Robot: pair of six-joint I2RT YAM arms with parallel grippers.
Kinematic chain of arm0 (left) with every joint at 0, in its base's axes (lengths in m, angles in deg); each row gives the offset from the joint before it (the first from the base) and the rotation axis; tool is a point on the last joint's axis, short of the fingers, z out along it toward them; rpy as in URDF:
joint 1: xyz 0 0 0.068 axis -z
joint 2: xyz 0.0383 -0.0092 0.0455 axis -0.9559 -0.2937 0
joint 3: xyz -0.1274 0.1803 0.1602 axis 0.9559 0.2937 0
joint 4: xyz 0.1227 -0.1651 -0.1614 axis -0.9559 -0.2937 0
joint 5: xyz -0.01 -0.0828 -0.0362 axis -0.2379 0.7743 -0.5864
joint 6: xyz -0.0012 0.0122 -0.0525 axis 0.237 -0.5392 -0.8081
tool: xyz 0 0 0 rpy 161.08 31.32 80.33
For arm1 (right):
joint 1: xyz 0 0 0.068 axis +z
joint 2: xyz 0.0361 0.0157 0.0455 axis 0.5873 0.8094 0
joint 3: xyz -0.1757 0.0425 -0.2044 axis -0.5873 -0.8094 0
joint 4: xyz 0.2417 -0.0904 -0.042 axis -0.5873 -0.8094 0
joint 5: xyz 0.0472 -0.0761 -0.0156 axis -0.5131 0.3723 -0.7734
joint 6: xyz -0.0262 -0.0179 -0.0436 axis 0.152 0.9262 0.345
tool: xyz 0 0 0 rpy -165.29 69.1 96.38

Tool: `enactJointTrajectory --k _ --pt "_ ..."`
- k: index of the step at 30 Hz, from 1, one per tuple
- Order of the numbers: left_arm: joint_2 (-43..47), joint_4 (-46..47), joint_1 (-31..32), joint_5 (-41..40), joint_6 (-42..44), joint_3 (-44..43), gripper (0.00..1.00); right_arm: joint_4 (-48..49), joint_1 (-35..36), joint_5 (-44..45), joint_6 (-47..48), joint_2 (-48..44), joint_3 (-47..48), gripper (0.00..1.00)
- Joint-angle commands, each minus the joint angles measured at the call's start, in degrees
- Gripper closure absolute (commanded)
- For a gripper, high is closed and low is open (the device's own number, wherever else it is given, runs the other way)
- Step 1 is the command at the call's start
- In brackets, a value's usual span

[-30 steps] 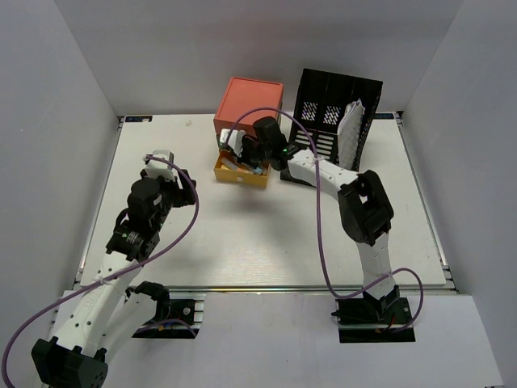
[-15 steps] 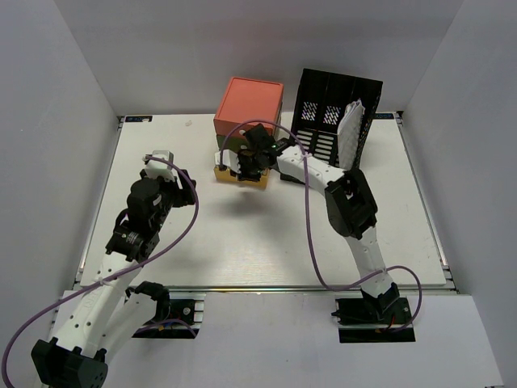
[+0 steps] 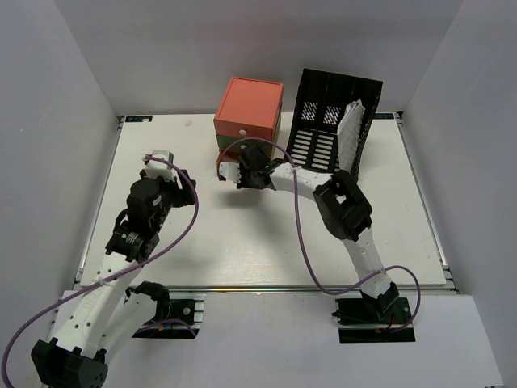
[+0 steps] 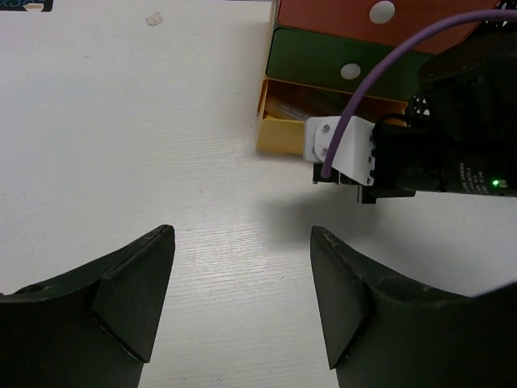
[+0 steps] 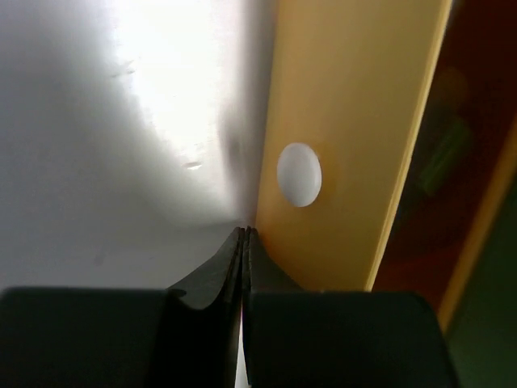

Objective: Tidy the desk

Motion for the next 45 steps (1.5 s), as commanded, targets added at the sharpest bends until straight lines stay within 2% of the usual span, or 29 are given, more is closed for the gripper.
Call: enactJointTrajectory --k 1,5,10,15,19,29,33,36,37,38,39,40,41,42,44,45 --pt "0.7 0.4 -0.2 -0.2 0.2 0.4 0.23 9.2 0.7 12.8 -2.0 -1.3 -1.0 1.00" --pt "0.7 0.4 -0.2 -0.4 0.2 0.4 0.22 18.0 1.4 18.5 -1.3 -1.3 -3.6 1.00" --pt "0.7 0.4 -0.2 -0.3 0.3 0.4 0.22 22.7 2.2 23.8 1.2 -0.8 -5.3 1.00" --pt "0.7 0.4 -0.2 -0.5 0.3 0.4 0.22 24.0 2.2 25.2 2.5 -0.8 -6.0 1.00" --pt "0.7 0.4 -0.2 -0.5 0.2 0.5 0.23 32.3 2.3 28.0 6.4 -1.2 -10.2 1.00" --pt "0.8 0.4 -0.2 -0.8 0.2 0.5 0.22 30.4 2.5 25.3 5.6 -4.7 -12.9 1.00" --pt "1.0 0.5 -0.2 -0.7 0.2 0.6 0.22 36.1 2.2 28.6 8.6 -5.5 -14.7 1.00" --pt "0.9 0.5 -0.2 -1.2 0.2 0.7 0.22 32.1 1.9 27.7 7.7 -5.3 -13.0 1.00" --pt "1.0 0.4 -0.2 -1.3 0.2 0.7 0.22 29.7 2.1 26.1 6.8 -7.2 -13.2 1.00" --pt "1.0 0.5 -0.2 -1.5 0.1 0.6 0.22 26.9 2.0 20.0 4.0 -8.6 -13.6 1.00" --pt "1.2 0.5 -0.2 -1.6 0.1 0.8 0.22 20.5 2.2 9.4 2.1 -12.1 -14.5 1.00" --pt "1.3 0.5 -0.2 -1.6 0.0 0.8 0.22 13.5 2.2 9.3 0.3 -13.8 -13.6 1.00" --pt "1.4 0.6 -0.2 -1.6 0.2 0.8 0.22 6.3 1.6 -8.1 -1.7 -15.5 -12.6 1.00" --pt "1.5 0.7 -0.2 -1.4 0.2 0.8 0.22 -2.3 1.4 -15.6 -2.9 -17.2 -11.8 1.00" --pt "2.2 1.0 -0.2 -1.0 0.3 1.0 0.22 -7.2 1.1 -30.1 -3.5 -23.0 -13.2 1.00" --pt "2.3 1.3 -0.2 -0.7 0.4 1.3 0.22 -7.5 1.0 -32.9 -5.6 -25.5 -14.6 0.96"
